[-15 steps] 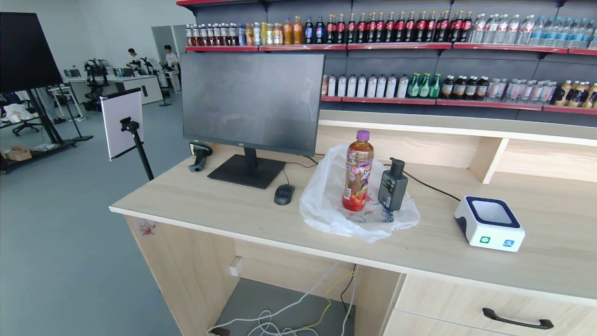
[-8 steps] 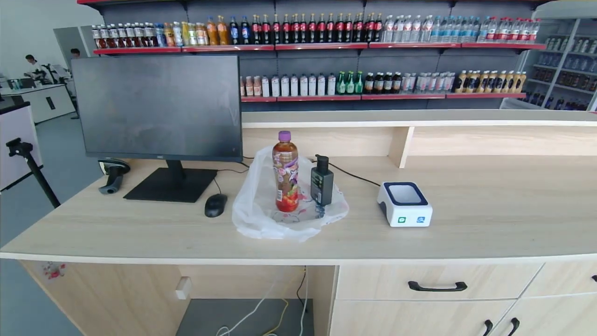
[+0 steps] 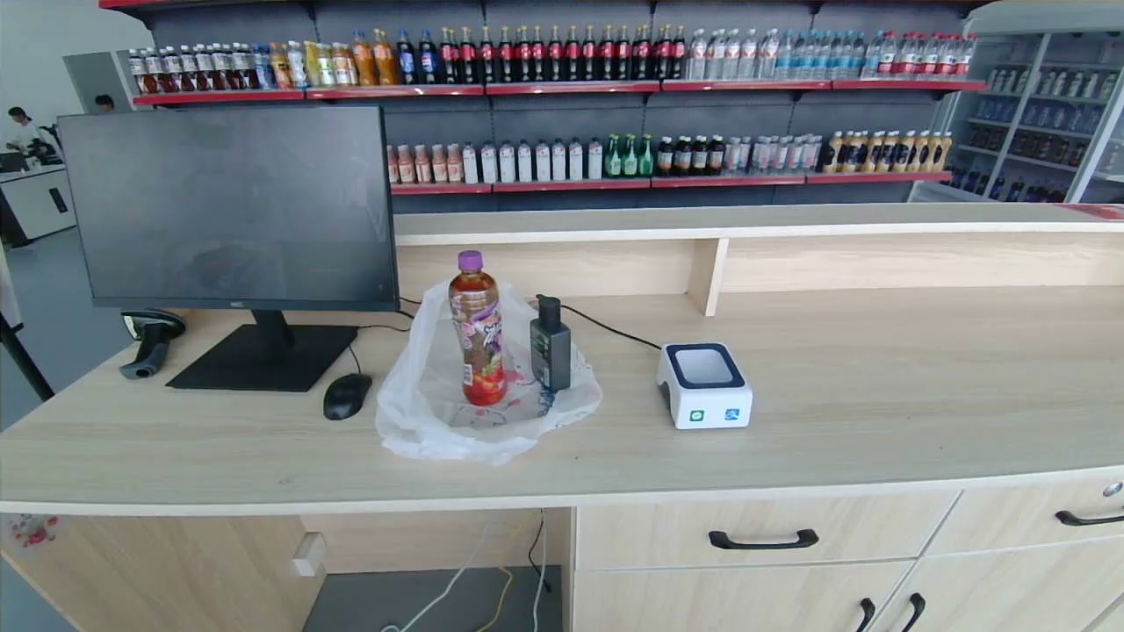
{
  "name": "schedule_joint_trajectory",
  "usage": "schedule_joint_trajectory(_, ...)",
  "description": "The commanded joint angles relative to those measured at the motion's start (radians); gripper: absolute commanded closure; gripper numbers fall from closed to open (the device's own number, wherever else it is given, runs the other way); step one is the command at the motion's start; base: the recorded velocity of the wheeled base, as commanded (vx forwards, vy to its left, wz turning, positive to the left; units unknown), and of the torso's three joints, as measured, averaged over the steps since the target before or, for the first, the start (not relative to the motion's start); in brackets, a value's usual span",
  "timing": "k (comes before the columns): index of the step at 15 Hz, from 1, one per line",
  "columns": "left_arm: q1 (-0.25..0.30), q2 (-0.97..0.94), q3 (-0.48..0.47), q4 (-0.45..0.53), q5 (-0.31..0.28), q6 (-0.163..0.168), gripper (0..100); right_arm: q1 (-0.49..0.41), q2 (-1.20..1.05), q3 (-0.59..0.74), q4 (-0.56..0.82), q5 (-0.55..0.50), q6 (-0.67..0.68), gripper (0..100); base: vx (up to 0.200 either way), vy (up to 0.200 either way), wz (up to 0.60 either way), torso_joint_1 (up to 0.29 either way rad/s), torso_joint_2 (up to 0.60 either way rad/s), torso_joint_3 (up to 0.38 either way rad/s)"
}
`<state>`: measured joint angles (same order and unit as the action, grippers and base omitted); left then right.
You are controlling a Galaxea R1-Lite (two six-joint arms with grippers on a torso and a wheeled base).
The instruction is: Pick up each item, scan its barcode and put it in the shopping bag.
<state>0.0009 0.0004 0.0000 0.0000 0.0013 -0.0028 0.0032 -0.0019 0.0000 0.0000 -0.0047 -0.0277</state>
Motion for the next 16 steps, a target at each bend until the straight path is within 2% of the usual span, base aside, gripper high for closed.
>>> schedule_joint_trajectory(1, 0.001, 0.000, 0.000, 0.000, 0.000, 0.001, 0, 0.000, 0.002, 0.000, 0.000, 0.000, -0.003, 0, 0.000, -0.200, 0.00, 0.002, 0.00, 0.002)
schedule_joint_trajectory(10, -0.001, 0.000, 0.000, 0.000, 0.000, 0.001, 0, 0.000, 0.002, 0.000, 0.000, 0.000, -0.005, 0, 0.000, -0.200, 0.00, 0.002, 0.00, 0.004)
schedule_joint_trajectory(16, 0.001, 0.000, 0.000, 0.000, 0.000, 0.000, 0, 0.000, 0.002, 0.000, 0.000, 0.000, -0.005, 0, 0.000, 0.000, 0.00, 0.000, 0.00, 0.000)
